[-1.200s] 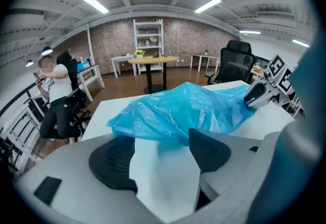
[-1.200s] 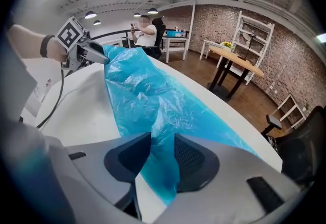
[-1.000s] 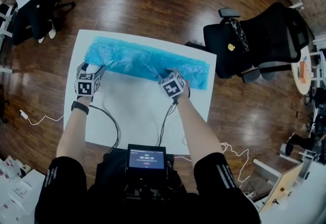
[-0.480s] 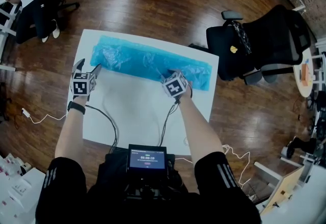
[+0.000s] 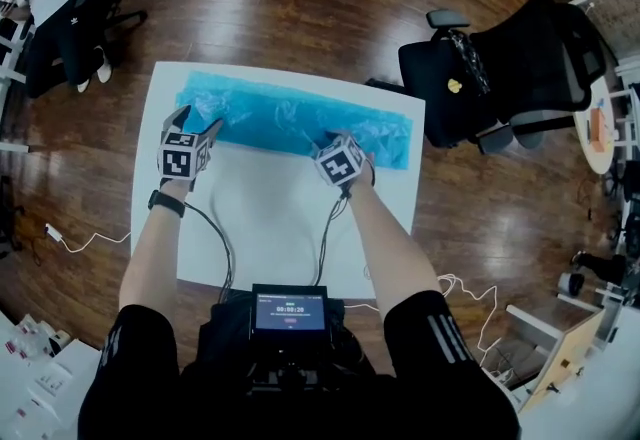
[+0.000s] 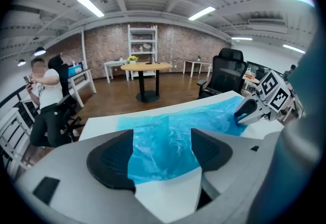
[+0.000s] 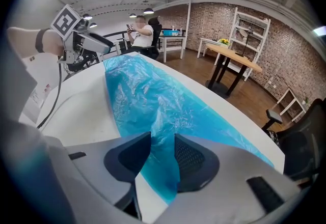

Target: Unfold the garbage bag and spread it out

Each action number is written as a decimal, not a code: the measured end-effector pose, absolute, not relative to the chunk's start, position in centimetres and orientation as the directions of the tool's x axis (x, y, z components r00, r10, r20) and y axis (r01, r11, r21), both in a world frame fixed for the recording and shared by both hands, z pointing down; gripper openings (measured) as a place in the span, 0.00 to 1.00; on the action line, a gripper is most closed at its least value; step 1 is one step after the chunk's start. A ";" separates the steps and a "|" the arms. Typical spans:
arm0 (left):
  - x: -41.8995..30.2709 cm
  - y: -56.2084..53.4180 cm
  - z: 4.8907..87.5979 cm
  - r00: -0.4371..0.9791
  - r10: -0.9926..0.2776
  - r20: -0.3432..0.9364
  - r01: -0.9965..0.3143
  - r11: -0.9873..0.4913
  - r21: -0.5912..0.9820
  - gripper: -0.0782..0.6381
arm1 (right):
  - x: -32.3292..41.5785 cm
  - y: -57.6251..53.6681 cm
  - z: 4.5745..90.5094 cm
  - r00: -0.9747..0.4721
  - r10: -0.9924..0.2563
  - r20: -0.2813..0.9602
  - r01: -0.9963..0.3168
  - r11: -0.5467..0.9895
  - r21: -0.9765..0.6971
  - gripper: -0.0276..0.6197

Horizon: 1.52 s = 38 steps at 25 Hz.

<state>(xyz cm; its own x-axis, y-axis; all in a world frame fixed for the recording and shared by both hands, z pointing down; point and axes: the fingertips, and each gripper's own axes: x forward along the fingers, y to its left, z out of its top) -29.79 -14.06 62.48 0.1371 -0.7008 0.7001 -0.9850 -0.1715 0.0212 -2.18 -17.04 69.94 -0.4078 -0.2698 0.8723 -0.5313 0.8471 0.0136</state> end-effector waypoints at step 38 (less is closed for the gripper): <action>-24.1 -17.5 67.4 0.232 -0.519 0.822 -0.937 -0.347 0.045 0.62 | -2.0 -18.5 71.1 -0.364 -0.248 0.898 -0.530 0.848 0.020 0.33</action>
